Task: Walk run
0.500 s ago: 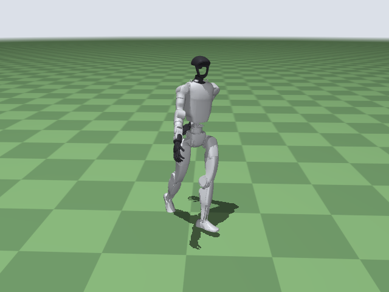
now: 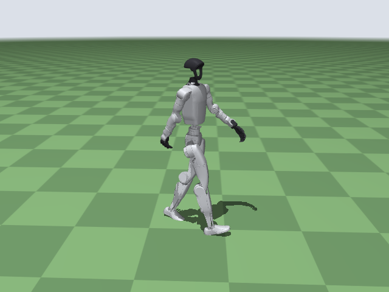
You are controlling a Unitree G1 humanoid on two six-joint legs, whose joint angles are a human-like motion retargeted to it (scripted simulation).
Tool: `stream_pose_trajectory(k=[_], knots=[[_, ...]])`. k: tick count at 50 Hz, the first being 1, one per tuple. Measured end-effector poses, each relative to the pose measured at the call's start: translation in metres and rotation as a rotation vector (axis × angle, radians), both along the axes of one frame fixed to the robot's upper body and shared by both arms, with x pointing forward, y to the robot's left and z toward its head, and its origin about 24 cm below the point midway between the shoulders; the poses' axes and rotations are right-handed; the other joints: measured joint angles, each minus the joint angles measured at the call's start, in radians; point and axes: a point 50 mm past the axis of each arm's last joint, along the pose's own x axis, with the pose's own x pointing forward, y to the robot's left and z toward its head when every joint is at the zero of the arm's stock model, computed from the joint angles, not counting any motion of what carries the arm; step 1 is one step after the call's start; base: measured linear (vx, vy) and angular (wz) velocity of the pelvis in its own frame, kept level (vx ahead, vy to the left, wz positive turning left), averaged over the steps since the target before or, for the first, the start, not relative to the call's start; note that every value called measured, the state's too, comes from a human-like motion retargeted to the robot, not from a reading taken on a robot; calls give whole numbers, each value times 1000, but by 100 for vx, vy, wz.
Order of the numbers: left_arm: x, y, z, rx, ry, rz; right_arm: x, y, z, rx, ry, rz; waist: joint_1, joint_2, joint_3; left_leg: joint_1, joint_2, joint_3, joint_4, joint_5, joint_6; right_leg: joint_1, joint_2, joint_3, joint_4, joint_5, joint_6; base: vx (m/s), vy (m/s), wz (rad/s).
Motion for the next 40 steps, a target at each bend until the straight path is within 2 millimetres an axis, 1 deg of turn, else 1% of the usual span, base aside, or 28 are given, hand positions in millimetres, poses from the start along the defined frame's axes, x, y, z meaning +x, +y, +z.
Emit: stream_pose_trajectory(k=[1,2,3,4,5,7,8,10,12,13,15,16,18,19,20,22,23,25,27,29,30,32,33,35,37,38,39,40], knots=[[-9,0,-6,1,20,23,3,-9,-2,-33,9,34,5,-14,-12,8,-28,4,20,25,0,-1,-7,27,44,27,15,85,-36,23],[-19,0,-13,-1,47,45,6,-18,-4,-73,17,66,5,-23,-23,13,-46,10,44,54,-3,0,-12,41,81,62,16,85,-33,52],[-31,-3,-22,-10,85,65,9,-26,-6,-127,26,94,-7,-23,-35,13,-48,16,77,93,-14,3,-15,30,107,113,-9,81,-34,87],[-48,-8,-34,-25,141,89,13,-34,-9,-192,32,117,-20,-18,-46,3,-50,22,130,159,-26,15,-19,9,127,112,-23,85,-40,113],[-68,-14,-46,-44,207,113,18,-42,-11,-263,38,138,-32,-10,-57,-10,-53,28,192,240,-40,31,-24,-18,143,85,-32,98,-48,104],[-108,-39,-72,-96,372,165,42,-59,-21,-387,-3,140,-26,2,-53,-83,-16,134,351,433,-127,53,-50,-44,190,40,-61,100,-44,105],[-131,-53,-83,-122,476,200,58,-68,-26,-437,-38,136,-35,6,-48,-127,35,214,441,502,-172,78,-58,-60,196,23,-80,82,-31,138],[-181,-76,-95,-173,716,264,97,-85,-34,-510,-131,136,-59,1,-46,-209,116,358,592,605,-232,122,-99,-142,195,1,-108,53,-18,159],[-229,-84,-94,-209,960,263,141,-100,-39,-566,-241,146,-71,-13,-41,-287,165,455,688,494,-166,159,-118,-204,187,-12,-135,53,-19,133],[-251,-89,-92,-209,1058,248,163,-108,-40,-598,-299,156,-53,-24,-38,-324,177,498,718,418,-143,177,-121,-215,182,-17,-143,60,-18,63],[-289,-103,-89,-174,1182,211,206,-126,-37,-675,-414,184,0,-40,-23,-400,174,543,724,353,-146,213,-125,-225,164,-20,-151,49,-9,18],[-303,-112,-87,-154,1206,182,227,-136,-33,-722,-472,201,28,-45,-15,-445,146,522,703,317,-164,230,-122,-232,155,-22,-155,48,-3,15],[-329,-129,-83,-133,1239,104,265,-157,-22,-818,-583,229,80,-45,1,-521,115,492,631,235,-192,266,-105,-257,138,-32,-164,55,-2,34],[-339,-134,-81,-135,1253,60,281,-168,-16,-866,-632,238,102,-42,7,-546,125,505,573,199,-188,285,-94,-277,127,-40,-167,52,-1,64],[-349,-138,-78,-140,1270,16,296,-179,-8,-914,-678,244,123,-38,12,-566,144,529,506,167,-175,306,-83,-300,117,-50,-168,48,-1,96],[-368,-138,-72,-141,1316,-21,317,-199,8,-1005,-744,238,150,-24,19,-580,190,620,345,138,-149,351,-59,-364,101,-74,-163,55,1,127],[-377,-137,-68,-136,1341,-20,324,-209,15,-1049,-767,229,162,-13,24,-581,208,666,261,134,-145,375,-42,-398,94,-87,-160,64,2,151],[-395,-134,-60,-125,1396,14,332,-225,28,-1130,-796,198,167,6,29,-572,208,755,105,99,-146,430,-12,-479,80,-110,-147,57,0,187],[-409,-133,-52,-122,1460,94,332,-236,35,-1188,-800,152,140,21,26,-550,166,821,-33,75,-134,486,18,-577,66,-121,-123,65,2,232],[-419,-133,-45,-133,1522,208,327,-239,35,-1218,-796,98,121,17,12,-527,126,882,-116,90,-88,524,25,-651,70,-110,-86,71,2,194],[-423,-134,-42,-145,1551,273,324,-239,34,-1226,-793,68,122,8,3,-515,112,906,-138,110,-58,537,21,-674,79,-95,-64,72,-5,104],[-426,-139,-40,-180,1568,407,313,-230,24,-1212,-780,20,170,-30,-10,-470,116,948,-121,120,0,562,-11,-655,118,-25,-17,90,-16,13],[-425,-141,-41,-199,1554,474,307,-223,17,-1192,-772,-2,197,-50,-13,-441,118,954,-113,100,0,577,-23,-633,145,32,6,109,-24,-7],[-414,-147,-47,-248,1485,580,292,-205,3,-1134,-753,-36,214,-59,-26,-427,116,829,-101,52,0,572,-25,-618,230,219,25,98,-13,45],[-391,-156,-59,-331,1388,641,275,-188,-10,-1047,-733,-22,212,-14,-21,-379,165,850,-74,15,0,526,-14,-562,392,399,-16,74,28,127],[-373,-159,-67,-365,1321,651,266,-180,-16,-1000,-724,-7,190,18,-14,-368,175,789,-62,2,0,479,21,-516,484,478,-61,63,31,214],[-352,-160,-76,-386,1242,643,256,-172,-21,-956,-710,12,181,46,-5,-360,185,731,-53,-5,0,430,70,-440,564,507,-67,61,26,251],[-329,-159,-84,-401,1158,625,246,-165,-25,-912,-693,34,177,73,4,-352,194,676,-44,-9,0,381,126,-348,637,511,-53,56,24,239]])
